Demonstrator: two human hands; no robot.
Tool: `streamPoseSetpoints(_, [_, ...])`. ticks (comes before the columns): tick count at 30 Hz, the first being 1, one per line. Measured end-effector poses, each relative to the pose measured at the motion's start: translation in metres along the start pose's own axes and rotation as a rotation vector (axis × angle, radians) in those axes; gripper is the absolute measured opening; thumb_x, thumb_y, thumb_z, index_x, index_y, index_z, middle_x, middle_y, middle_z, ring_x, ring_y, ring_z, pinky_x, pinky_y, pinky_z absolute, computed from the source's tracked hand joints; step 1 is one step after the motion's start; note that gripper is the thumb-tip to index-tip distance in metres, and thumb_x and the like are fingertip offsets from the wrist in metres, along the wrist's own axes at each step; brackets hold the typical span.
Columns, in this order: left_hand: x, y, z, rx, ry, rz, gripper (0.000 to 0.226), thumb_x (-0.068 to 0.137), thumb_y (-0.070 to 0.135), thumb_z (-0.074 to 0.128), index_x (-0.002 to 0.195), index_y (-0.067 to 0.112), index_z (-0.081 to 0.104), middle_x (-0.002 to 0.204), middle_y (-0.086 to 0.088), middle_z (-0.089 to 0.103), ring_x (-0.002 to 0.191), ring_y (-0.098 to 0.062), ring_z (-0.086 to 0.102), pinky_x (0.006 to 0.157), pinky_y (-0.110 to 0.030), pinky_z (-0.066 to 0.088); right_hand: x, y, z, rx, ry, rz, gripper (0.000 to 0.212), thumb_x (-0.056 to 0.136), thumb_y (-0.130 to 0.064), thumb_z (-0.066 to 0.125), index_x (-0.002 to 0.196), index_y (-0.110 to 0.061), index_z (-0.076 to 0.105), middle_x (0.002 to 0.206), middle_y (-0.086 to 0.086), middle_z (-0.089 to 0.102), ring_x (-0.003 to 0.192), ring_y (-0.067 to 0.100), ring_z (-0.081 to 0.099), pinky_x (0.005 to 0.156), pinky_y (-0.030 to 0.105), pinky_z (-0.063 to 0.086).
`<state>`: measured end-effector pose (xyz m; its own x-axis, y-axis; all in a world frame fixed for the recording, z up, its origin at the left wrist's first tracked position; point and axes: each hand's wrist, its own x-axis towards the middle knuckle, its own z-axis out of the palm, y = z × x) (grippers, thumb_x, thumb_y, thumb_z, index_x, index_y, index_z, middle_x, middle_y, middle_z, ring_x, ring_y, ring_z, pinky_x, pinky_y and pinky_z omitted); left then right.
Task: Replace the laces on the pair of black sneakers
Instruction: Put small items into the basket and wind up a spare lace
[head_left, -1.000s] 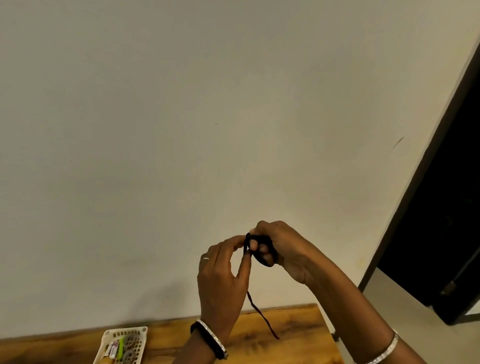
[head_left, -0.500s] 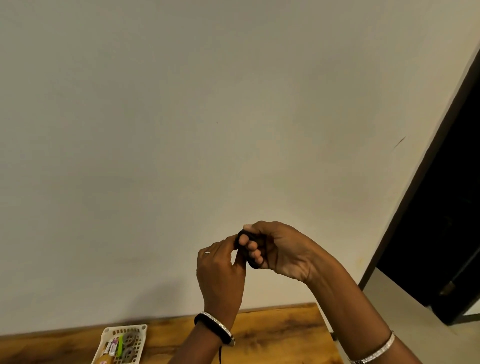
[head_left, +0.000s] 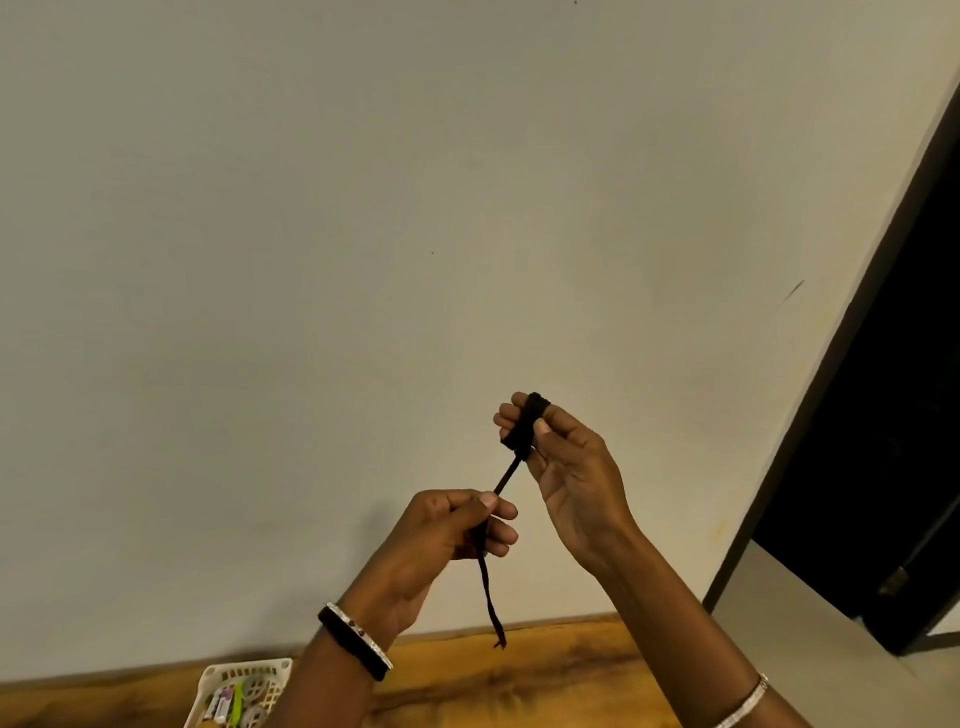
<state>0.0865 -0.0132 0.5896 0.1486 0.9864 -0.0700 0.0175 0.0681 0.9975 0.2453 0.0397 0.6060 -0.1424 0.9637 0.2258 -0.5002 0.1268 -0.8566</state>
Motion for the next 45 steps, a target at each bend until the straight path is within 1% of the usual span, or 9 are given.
streamPoseSetpoints(8, [-0.004,0.035,-0.018,-0.081,0.073,0.066,0.034,0.098,0.031,0.055,0.085,0.008,0.076,0.070,-0.009,0.065,0.067,-0.019,0.060,0.077,-0.035,0.054,-0.014,0.015,-0.015,-0.789,-0.304,-0.086,0.052,0.101,-0.024,0.059,0.151,-0.022,0.041,0.142,-0.012,0.056,0.131,-0.004,0.050,0.106,0.013,0.041])
streamPoseSetpoints(12, [0.003,0.044,-0.024,-0.238,0.117,0.007,0.032,0.096,0.032,0.058,0.081,0.008,0.073,0.062,-0.005,0.057,0.056,-0.015,0.054,0.066,-0.031,0.051,-0.017,0.023,-0.008,-1.133,-0.355,-0.333,0.039,0.099,-0.033,0.062,0.135,-0.017,0.058,0.120,-0.015,0.062,0.107,-0.013,0.056,0.088,0.006,0.042])
streamPoseSetpoints(21, [0.019,0.026,-0.045,-0.629,0.162,-0.063,0.034,0.099,0.031,0.054,0.118,0.009,0.071,0.097,-0.001,0.074,0.073,-0.009,0.066,0.075,-0.028,0.054,-0.027,0.009,-0.002,-0.744,-0.328,-0.004,0.027,0.106,-0.018,0.050,0.091,-0.008,0.071,0.079,0.001,0.068,0.074,0.016,0.064,0.073,0.028,0.052])
streamPoseSetpoints(24, [0.023,0.010,-0.049,-0.386,0.237,-0.206,0.034,0.098,0.038,0.056,0.106,0.010,0.072,0.102,-0.006,0.075,0.082,-0.017,0.070,0.079,-0.035,0.052,-0.029,0.002,0.002,-0.511,-0.293,0.110,0.029,0.105,-0.008,0.047,0.087,0.002,0.066,0.077,0.006,0.066,0.067,0.018,0.055,0.069,0.027,0.046])
streamPoseSetpoints(28, [0.023,-0.022,-0.049,0.439,0.315,-0.375,0.047,0.090,0.056,0.060,0.082,0.010,0.066,0.086,-0.001,0.073,0.075,-0.017,0.065,0.068,-0.027,0.046,-0.027,-0.008,0.004,-0.289,-0.238,0.212,0.026,0.099,-0.016,0.054,0.085,-0.001,0.070,0.071,0.009,0.057,0.063,0.018,0.050,0.062,0.025,0.041])
streamPoseSetpoints(30, [0.022,-0.034,-0.045,0.657,0.429,-0.184,0.035,0.091,0.049,0.063,0.083,0.015,0.062,0.087,0.009,0.068,0.079,-0.011,0.063,0.070,-0.028,0.048,-0.027,-0.010,0.004,-0.235,-0.219,0.255,0.024,0.092,-0.021,0.059,0.083,-0.003,0.071,0.071,0.009,0.057,0.062,0.018,0.053,0.059,0.024,0.041])
streamPoseSetpoints(32, [0.015,-0.028,-0.036,0.443,0.391,0.071,0.003,0.093,0.025,0.067,0.093,0.022,0.066,0.094,0.011,0.070,0.089,-0.006,0.067,0.080,-0.029,0.052,-0.025,-0.009,0.004,-0.200,-0.189,0.293,0.024,0.090,-0.022,0.060,0.083,-0.002,0.071,0.070,0.008,0.058,0.061,0.017,0.055,0.058,0.023,0.042])
streamPoseSetpoints(36, [0.004,-0.007,-0.013,0.094,0.085,0.235,0.033,0.092,-0.002,0.061,0.114,0.022,0.065,0.105,0.002,0.074,0.103,-0.013,0.069,0.090,-0.028,0.054,-0.024,-0.005,0.004,-0.161,-0.137,0.340,0.026,0.097,-0.016,0.055,0.083,-0.001,0.071,0.069,0.008,0.058,0.061,0.017,0.055,0.058,0.023,0.044])
streamPoseSetpoints(45, [0.015,-0.024,0.011,0.300,0.294,0.428,0.027,0.089,0.017,0.070,0.106,0.038,0.065,0.099,0.021,0.070,0.095,-0.002,0.068,0.082,-0.019,0.055,-0.022,-0.015,0.008,-0.039,-0.122,0.427,0.025,0.097,-0.014,0.055,0.084,0.000,0.072,0.070,0.008,0.057,0.060,0.016,0.054,0.054,0.021,0.045])
